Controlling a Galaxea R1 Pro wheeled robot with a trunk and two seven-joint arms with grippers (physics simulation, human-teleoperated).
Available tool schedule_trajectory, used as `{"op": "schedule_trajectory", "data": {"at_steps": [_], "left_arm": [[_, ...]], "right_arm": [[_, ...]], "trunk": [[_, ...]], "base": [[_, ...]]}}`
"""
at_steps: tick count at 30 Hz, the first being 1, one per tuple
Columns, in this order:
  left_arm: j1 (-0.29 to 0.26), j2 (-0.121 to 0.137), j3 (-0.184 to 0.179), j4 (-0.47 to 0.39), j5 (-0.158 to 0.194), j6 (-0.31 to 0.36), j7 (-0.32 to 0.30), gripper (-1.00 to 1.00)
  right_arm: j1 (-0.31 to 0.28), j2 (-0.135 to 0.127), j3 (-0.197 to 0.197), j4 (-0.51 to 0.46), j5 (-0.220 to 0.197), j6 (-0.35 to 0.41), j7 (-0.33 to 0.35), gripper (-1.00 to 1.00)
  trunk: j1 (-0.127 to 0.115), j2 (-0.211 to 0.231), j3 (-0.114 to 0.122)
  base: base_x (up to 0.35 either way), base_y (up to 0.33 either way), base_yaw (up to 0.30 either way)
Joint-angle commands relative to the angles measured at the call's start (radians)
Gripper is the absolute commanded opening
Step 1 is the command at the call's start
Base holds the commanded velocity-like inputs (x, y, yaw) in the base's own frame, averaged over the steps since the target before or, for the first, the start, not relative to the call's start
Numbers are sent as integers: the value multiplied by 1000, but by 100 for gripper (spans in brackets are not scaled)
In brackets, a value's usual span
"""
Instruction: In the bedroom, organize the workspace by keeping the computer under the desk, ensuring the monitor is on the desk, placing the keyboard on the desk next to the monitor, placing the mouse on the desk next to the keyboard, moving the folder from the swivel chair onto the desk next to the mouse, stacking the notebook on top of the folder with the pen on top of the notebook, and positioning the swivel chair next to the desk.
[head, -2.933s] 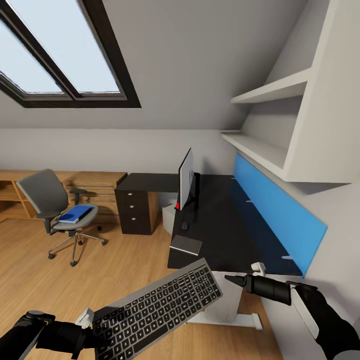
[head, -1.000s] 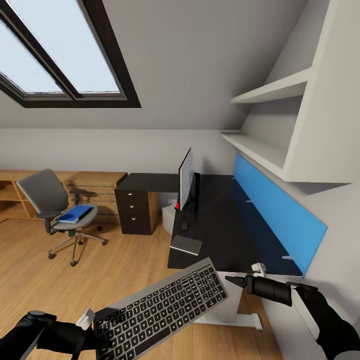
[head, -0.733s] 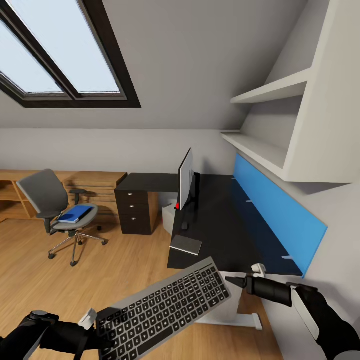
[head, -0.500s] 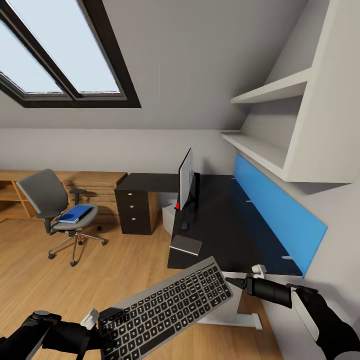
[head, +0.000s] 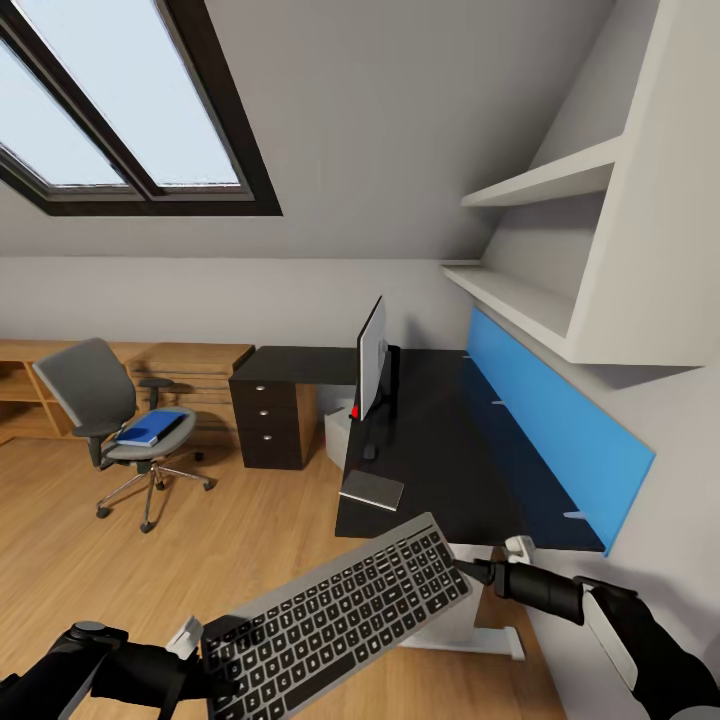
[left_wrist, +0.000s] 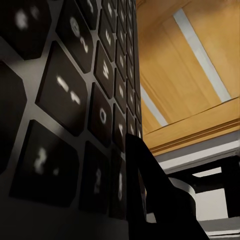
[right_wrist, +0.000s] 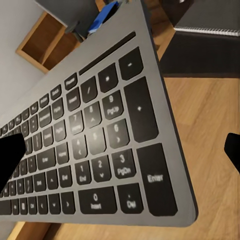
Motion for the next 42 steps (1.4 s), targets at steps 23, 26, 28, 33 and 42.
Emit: {"op": "schedule_trajectory", "data": {"at_steps": [23, 26, 28, 33, 42], "left_arm": [[0, -10, -5, 1, 1, 11, -2, -100], [0, -13, -5, 1, 1, 10, -2, -100], [0, -14, -5, 1, 1, 10, -2, -100], [0, -15, -5, 1, 1, 10, -2, -100], [0, -20, -5, 1, 1, 9, -2, -100]], "right_arm": [[-1, 0, 0, 4, -8, 2, 1, 100], [0, 1, 0, 4, -8, 2, 1, 100], [0, 1, 0, 4, -8, 2, 1, 100], [-1, 2, 1, 4, -8, 1, 1, 100], [-1, 4, 12, 41, -8, -13, 1, 100]], "trunk": [[0, -1, 0], [0, -1, 0], [0, -1, 0], [0, -1, 0], [0, -1, 0]], "base": [[0, 0, 0], [0, 0, 0], [0, 0, 0], [0, 0, 0], [0, 0, 0]]}}
